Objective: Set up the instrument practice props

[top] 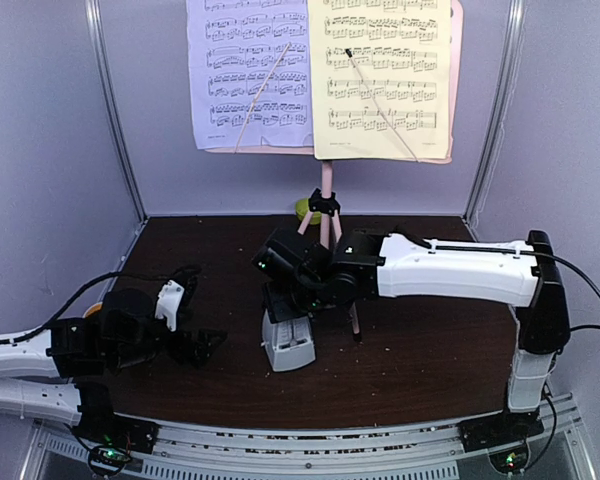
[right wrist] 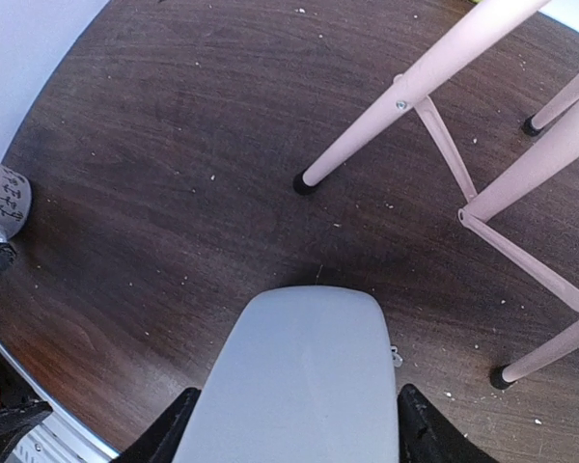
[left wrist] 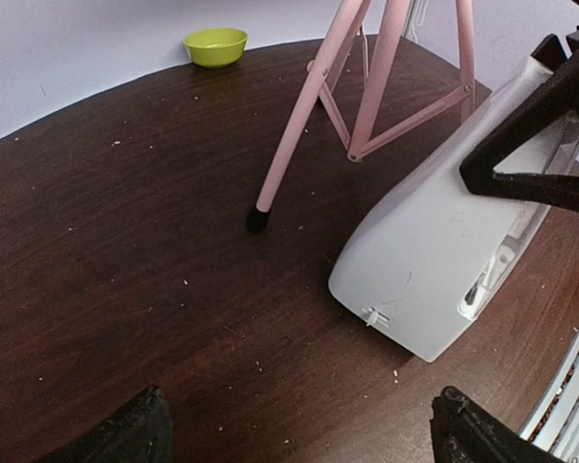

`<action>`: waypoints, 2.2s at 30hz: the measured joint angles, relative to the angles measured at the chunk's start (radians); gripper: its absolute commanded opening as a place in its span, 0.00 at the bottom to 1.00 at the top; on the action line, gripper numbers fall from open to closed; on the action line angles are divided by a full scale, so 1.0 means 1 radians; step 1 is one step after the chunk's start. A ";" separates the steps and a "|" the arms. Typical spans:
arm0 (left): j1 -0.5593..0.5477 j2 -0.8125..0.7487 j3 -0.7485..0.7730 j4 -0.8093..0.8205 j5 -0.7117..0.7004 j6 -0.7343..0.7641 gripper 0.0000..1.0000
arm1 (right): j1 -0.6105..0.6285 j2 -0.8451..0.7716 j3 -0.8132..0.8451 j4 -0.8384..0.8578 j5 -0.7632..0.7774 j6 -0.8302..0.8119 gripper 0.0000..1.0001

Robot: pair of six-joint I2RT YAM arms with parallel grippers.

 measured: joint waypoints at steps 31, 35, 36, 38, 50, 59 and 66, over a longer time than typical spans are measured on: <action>0.000 0.032 0.082 -0.022 0.025 -0.018 0.96 | 0.013 0.148 0.256 -0.104 -0.048 0.287 0.98; -0.007 0.038 0.124 -0.027 0.019 -0.060 0.97 | 0.013 0.099 0.205 -0.071 -0.037 0.306 1.00; -0.014 0.044 0.141 -0.027 0.011 -0.072 0.97 | 0.013 0.062 0.166 -0.056 -0.028 0.307 1.00; -0.036 0.062 0.177 -0.027 -0.006 -0.098 0.98 | 0.010 -0.014 0.095 -0.033 -0.011 0.304 1.00; -0.126 0.414 0.506 -0.150 -0.172 -0.388 0.98 | -0.110 -0.533 -0.420 0.206 0.063 0.167 1.00; -0.170 0.703 0.758 -0.324 -0.258 -0.562 0.97 | -0.170 -0.621 -0.578 0.272 0.061 0.067 1.00; -0.173 0.890 0.867 -0.434 -0.277 -0.663 0.89 | -0.172 -0.659 -0.641 0.300 0.047 0.020 1.00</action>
